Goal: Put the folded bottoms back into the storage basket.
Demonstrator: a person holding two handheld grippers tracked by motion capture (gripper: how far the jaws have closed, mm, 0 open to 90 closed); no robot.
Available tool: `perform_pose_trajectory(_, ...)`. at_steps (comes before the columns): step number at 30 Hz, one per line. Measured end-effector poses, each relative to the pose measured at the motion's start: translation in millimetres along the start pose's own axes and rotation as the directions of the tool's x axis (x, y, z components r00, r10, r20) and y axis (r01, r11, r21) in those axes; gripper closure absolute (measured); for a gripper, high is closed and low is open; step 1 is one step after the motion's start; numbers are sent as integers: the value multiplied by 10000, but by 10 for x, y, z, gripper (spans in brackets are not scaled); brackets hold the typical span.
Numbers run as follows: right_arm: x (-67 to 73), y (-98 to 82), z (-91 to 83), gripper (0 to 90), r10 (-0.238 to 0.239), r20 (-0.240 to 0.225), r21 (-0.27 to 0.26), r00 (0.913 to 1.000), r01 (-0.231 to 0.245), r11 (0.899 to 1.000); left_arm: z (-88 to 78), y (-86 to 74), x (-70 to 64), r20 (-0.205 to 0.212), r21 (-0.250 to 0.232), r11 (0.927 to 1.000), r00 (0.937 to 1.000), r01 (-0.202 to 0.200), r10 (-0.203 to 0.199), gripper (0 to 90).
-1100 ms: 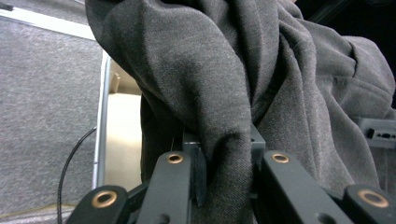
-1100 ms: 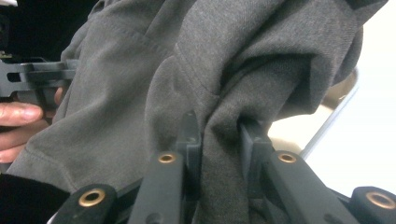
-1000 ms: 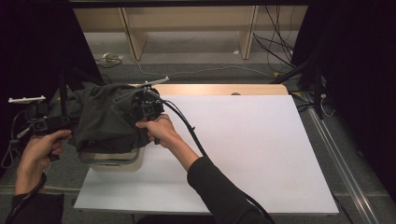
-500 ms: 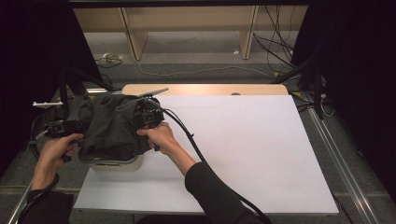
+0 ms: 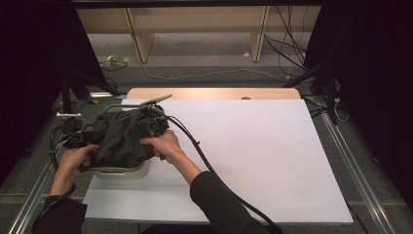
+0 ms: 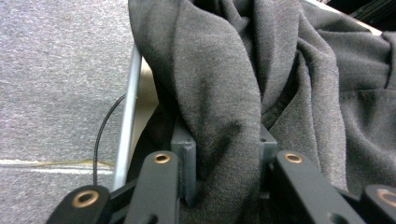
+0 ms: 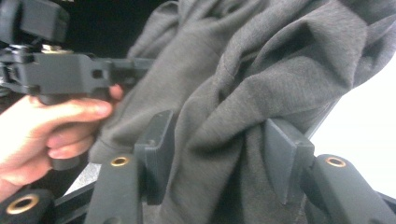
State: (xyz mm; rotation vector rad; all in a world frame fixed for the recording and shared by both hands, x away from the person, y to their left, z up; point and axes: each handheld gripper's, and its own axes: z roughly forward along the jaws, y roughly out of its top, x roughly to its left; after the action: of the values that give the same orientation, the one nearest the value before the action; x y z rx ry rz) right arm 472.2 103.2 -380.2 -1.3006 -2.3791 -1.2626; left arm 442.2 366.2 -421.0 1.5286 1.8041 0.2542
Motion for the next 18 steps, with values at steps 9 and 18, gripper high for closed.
perform_pose_trajectory(9,-40,13,-81,422,18,-159,14,9999,-18,10000,-66,29,-33,-467,561,9969,9972,-552,578,531)
perform_pose_trajectory(18,-71,47,-200,414,-133,-10,-207,9999,133,9997,-212,47,-118,-574,766,9901,9908,-1179,1225,695)
